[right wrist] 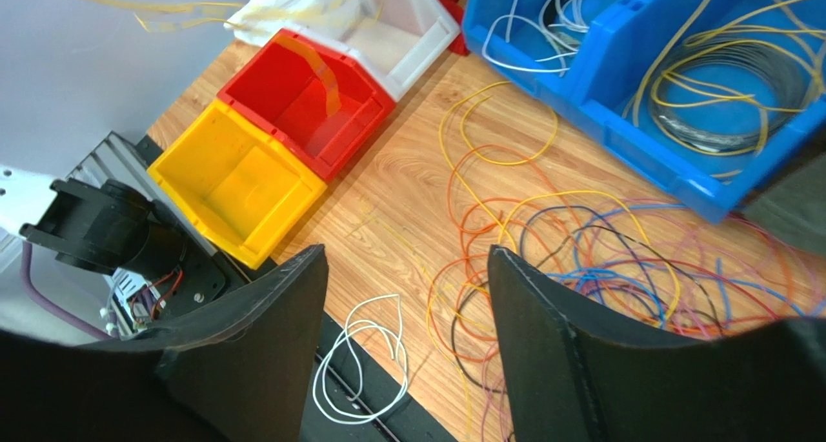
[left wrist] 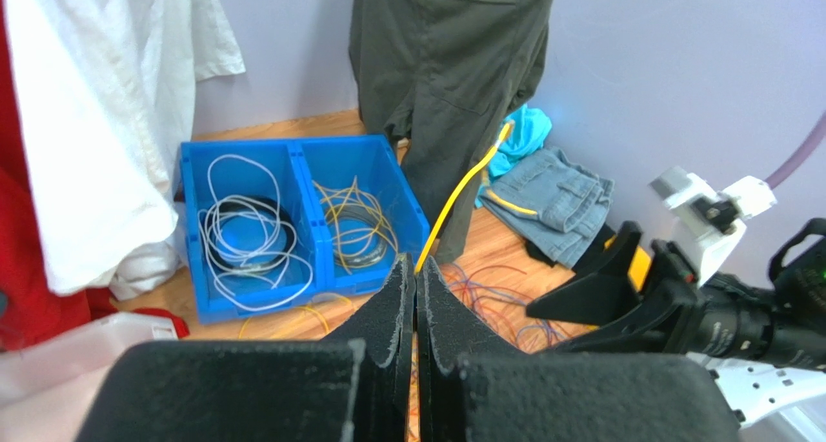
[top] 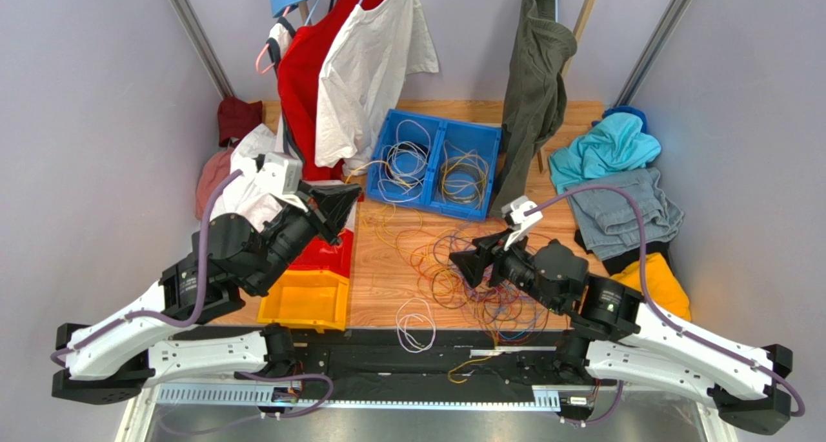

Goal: Untangle the cables

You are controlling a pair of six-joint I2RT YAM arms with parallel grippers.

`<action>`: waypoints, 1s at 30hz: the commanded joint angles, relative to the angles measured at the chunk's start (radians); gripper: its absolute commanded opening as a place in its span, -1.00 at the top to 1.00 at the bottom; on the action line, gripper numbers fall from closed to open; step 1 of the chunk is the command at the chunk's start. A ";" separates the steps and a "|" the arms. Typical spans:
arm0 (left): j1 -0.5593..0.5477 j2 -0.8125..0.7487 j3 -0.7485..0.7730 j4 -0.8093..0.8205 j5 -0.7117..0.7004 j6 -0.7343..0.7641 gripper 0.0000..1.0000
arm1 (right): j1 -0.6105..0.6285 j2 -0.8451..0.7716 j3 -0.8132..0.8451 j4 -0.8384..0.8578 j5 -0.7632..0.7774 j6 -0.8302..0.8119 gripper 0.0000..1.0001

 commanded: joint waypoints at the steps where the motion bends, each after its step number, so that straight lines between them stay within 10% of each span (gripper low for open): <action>1: 0.002 0.083 0.120 -0.040 0.054 0.079 1.00 | 0.001 0.052 -0.028 0.149 -0.088 -0.006 -0.36; 22: 0.006 0.324 0.356 -0.011 0.022 0.259 1.00 | 0.001 -0.250 -0.163 0.008 0.096 0.025 -0.45; 30: 0.169 0.560 0.513 -0.009 0.203 0.199 1.00 | 0.003 -0.362 -0.169 -0.104 0.136 0.042 -0.43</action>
